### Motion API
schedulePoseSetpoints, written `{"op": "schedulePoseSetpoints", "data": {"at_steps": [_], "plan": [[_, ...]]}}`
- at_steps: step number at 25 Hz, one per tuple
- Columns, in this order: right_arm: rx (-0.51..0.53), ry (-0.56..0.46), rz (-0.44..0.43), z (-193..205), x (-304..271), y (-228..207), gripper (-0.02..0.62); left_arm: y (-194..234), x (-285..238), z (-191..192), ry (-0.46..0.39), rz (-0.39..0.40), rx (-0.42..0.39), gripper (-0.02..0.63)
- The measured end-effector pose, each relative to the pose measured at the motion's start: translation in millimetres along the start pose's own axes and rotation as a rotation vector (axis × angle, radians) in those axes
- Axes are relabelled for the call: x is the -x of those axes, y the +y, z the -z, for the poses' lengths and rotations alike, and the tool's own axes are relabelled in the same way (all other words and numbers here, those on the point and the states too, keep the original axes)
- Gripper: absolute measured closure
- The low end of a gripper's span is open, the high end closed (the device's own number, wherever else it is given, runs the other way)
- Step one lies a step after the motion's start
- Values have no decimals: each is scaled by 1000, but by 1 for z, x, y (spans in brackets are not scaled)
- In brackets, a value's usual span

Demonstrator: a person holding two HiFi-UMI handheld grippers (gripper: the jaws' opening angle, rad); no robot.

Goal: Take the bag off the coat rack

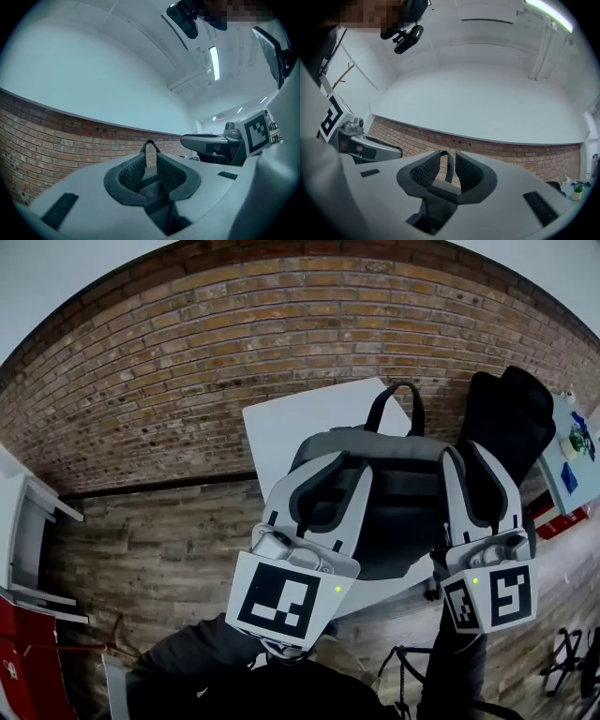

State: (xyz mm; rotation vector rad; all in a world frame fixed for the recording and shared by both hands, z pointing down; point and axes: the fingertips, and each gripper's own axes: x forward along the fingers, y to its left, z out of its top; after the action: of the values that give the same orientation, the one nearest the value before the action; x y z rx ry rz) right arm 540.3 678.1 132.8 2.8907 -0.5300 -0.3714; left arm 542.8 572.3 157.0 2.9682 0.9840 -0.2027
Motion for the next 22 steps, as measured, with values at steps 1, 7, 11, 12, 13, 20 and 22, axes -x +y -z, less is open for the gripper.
{"op": "schedulePoseSetpoints", "data": {"at_steps": [1, 7, 11, 12, 13, 20, 22], "plan": [[-12, 6, 7, 1, 4, 2, 491, -1, 4, 0, -1, 5, -1, 520], [-114, 67, 8, 27, 31, 41, 491, -3, 33, 17, 20, 30, 14, 520], [-208, 107, -15, 54, 50, 88, 491, -2, 62, 41, 57, 38, 36, 537], [-227, 114, -23, 60, 55, 100, 491, -2, 70, 47, 71, 41, 39, 560], [-241, 120, -33, 64, 60, 112, 492, -4, 76, 53, 83, 47, 40, 572], [-273, 106, -78, 56, 82, 175, 588, -12, 119, 64, 94, 95, 34, 597], [-271, 119, -83, 58, 87, 192, 588, -10, 132, 68, 94, 89, 23, 597]]}}
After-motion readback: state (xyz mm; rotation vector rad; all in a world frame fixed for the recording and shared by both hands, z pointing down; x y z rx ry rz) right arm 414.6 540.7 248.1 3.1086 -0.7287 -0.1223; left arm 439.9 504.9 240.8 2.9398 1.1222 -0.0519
